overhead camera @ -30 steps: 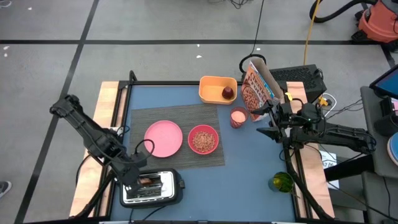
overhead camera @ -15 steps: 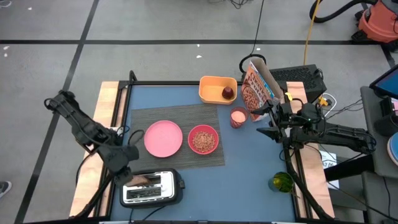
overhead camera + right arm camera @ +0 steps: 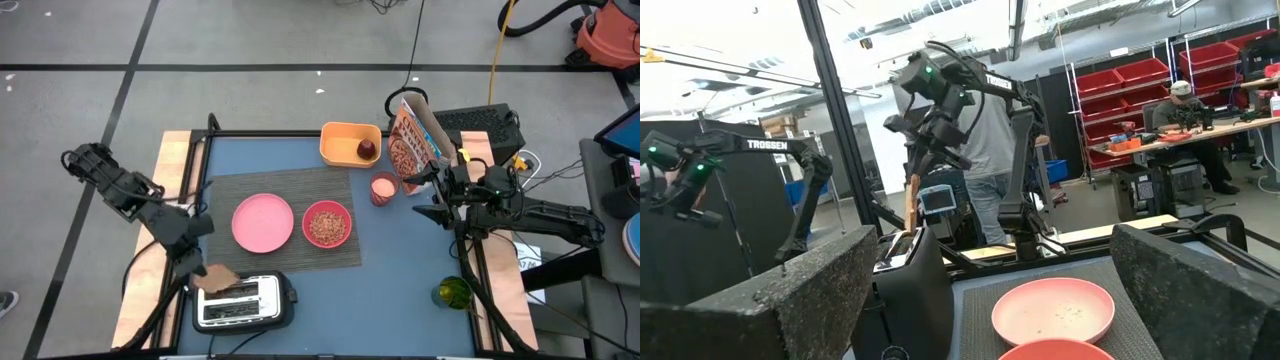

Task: Arrange a breakfast setting
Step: Put the bread on the pink plate

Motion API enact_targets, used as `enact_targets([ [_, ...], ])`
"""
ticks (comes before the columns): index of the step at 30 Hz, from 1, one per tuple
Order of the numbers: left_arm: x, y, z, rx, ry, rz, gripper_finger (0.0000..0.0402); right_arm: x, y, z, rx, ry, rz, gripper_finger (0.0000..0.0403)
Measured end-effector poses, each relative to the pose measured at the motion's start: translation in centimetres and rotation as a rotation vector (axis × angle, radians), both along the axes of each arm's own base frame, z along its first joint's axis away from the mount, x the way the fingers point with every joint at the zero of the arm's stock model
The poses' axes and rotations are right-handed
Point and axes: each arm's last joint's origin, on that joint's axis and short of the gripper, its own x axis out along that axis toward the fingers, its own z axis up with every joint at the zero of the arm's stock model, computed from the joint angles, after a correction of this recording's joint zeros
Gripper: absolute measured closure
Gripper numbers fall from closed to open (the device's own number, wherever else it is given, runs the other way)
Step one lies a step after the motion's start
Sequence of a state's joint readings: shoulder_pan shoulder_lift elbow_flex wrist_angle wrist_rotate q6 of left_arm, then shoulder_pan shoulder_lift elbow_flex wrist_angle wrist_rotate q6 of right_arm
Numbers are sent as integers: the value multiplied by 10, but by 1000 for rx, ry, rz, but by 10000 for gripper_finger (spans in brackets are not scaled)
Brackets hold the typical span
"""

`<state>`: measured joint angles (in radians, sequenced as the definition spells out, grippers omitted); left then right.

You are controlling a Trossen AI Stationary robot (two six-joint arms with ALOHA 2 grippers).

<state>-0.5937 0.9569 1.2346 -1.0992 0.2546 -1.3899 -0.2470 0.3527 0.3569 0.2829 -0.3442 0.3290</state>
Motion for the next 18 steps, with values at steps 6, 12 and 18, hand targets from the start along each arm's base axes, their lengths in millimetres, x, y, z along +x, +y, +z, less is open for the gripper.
enact_targets([
  [6,-2,11,4,-2,-43,37,376,0,0,0,0,0,0,9],
  [12,7,25,4,55,-105,69,376,0,0,0,0,0,0,9],
  [18,15,44,4,129,-169,113,376,0,0,0,0,0,0,9],
])
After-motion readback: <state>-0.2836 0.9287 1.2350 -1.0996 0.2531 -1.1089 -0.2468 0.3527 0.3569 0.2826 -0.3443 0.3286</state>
